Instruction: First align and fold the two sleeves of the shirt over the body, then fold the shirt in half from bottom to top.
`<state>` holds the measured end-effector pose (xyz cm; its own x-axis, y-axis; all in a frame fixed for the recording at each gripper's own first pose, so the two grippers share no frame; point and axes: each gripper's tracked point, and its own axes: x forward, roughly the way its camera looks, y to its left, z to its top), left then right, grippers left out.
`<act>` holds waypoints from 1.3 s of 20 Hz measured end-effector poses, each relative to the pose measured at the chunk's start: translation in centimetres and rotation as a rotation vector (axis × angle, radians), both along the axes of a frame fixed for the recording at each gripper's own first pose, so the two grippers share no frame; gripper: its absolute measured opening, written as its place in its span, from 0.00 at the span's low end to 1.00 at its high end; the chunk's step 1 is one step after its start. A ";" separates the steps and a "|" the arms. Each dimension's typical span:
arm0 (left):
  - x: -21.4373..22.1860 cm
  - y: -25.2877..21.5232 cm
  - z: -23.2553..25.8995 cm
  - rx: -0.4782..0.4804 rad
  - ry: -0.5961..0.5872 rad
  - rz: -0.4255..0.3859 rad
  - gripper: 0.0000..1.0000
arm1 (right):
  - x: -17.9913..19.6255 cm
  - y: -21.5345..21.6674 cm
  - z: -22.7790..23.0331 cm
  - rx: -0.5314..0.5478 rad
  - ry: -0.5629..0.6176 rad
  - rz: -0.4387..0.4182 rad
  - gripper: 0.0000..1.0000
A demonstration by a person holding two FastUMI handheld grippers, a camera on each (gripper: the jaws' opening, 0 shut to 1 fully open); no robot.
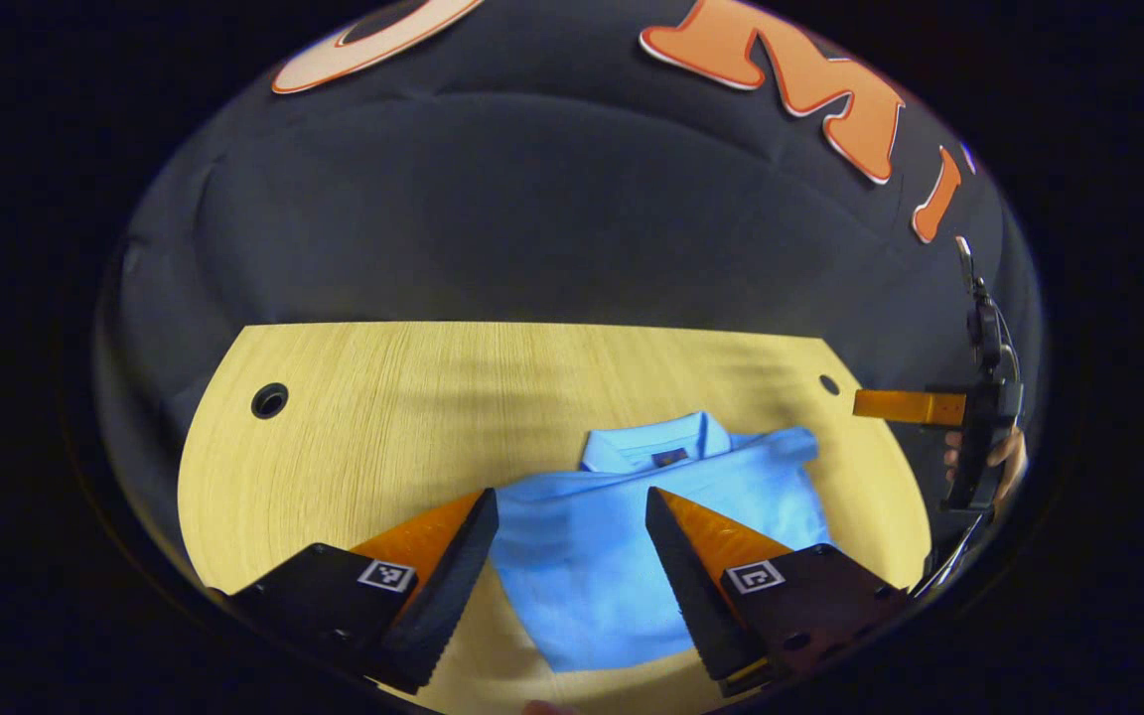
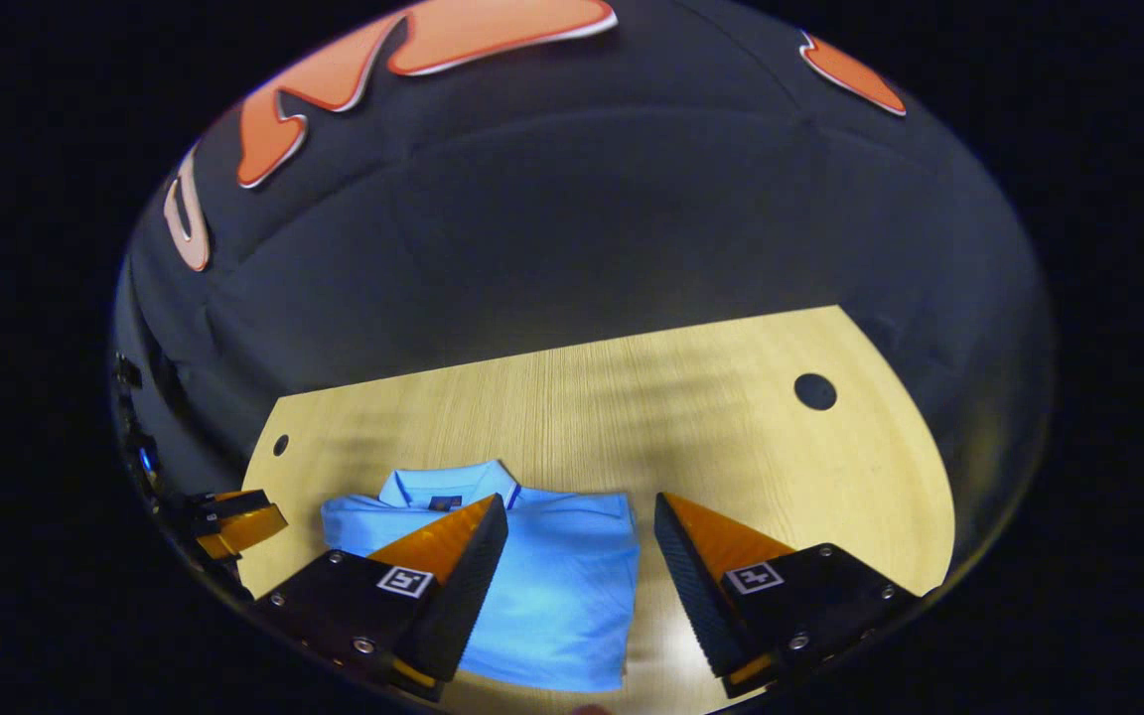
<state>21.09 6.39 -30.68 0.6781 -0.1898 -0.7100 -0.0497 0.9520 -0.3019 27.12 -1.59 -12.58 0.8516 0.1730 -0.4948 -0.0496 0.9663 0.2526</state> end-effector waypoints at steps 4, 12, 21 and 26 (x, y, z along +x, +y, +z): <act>-2.5 0.0 3.9 0.006 -0.068 0.019 1.00 | -4.3 -0.3 3.0 -0.040 -0.096 -0.022 0.97; -7.0 -1.1 11.3 0.106 -0.270 -0.020 0.99 | -11.8 -0.7 9.7 -0.163 -0.354 -0.116 0.97; -12.1 -2.0 17.1 0.178 -0.484 -0.031 0.99 | -20.3 0.3 12.3 -0.221 -0.487 -0.220 0.97; -15.4 -2.0 18.6 0.198 -0.555 0.026 1.00 | -23.8 2.0 12.3 -0.233 -0.551 -0.207 0.97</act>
<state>5.65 4.37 -12.04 0.9612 -0.0679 -0.2675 0.0407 0.9936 -0.1058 3.28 0.39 -0.26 0.9964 -0.0824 0.0208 0.0819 0.9963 0.0255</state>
